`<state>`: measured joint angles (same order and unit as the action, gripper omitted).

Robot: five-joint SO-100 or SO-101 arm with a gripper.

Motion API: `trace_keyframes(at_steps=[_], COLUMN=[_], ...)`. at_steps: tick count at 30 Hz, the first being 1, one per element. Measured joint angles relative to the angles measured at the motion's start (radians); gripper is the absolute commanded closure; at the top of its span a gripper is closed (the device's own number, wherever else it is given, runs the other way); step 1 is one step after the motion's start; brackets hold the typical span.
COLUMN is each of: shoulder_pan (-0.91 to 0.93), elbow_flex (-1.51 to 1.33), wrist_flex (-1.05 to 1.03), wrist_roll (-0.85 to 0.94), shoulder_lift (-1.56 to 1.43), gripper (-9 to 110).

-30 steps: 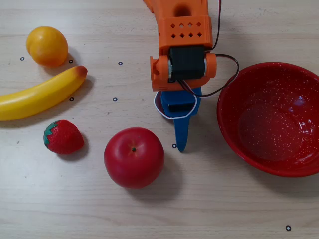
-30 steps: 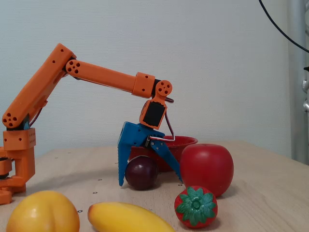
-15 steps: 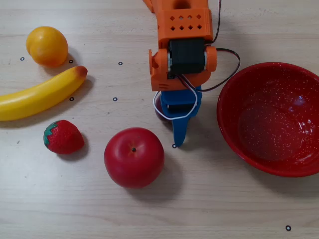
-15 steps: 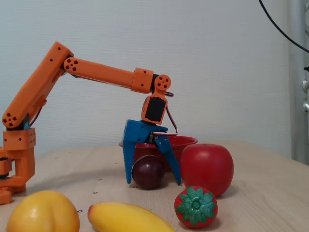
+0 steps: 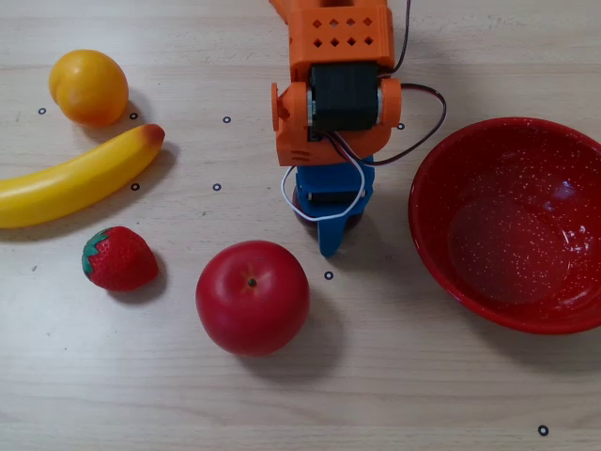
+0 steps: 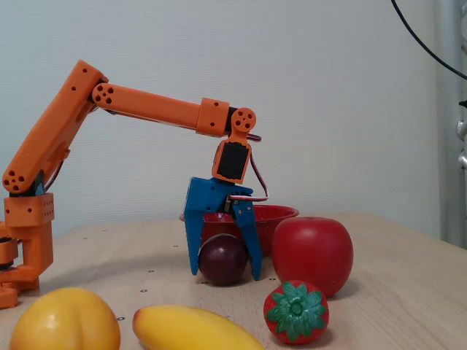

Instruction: Put plum in the red bowl.

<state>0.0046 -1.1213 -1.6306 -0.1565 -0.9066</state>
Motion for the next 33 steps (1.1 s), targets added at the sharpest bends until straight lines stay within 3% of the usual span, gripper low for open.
trace_keyframes(at_steps=[17, 22, 33], shoulder_pan=[0.000, -0.002, -0.002], elbow_flex=[-0.011, 0.078, 0.385], wrist_flex=[-0.041, -0.163, -0.175], wrist_roll=[0.000, -0.005, -0.005], shoulder_lift=[-0.012, -0.011, -0.184], gripper=[101, 101, 101])
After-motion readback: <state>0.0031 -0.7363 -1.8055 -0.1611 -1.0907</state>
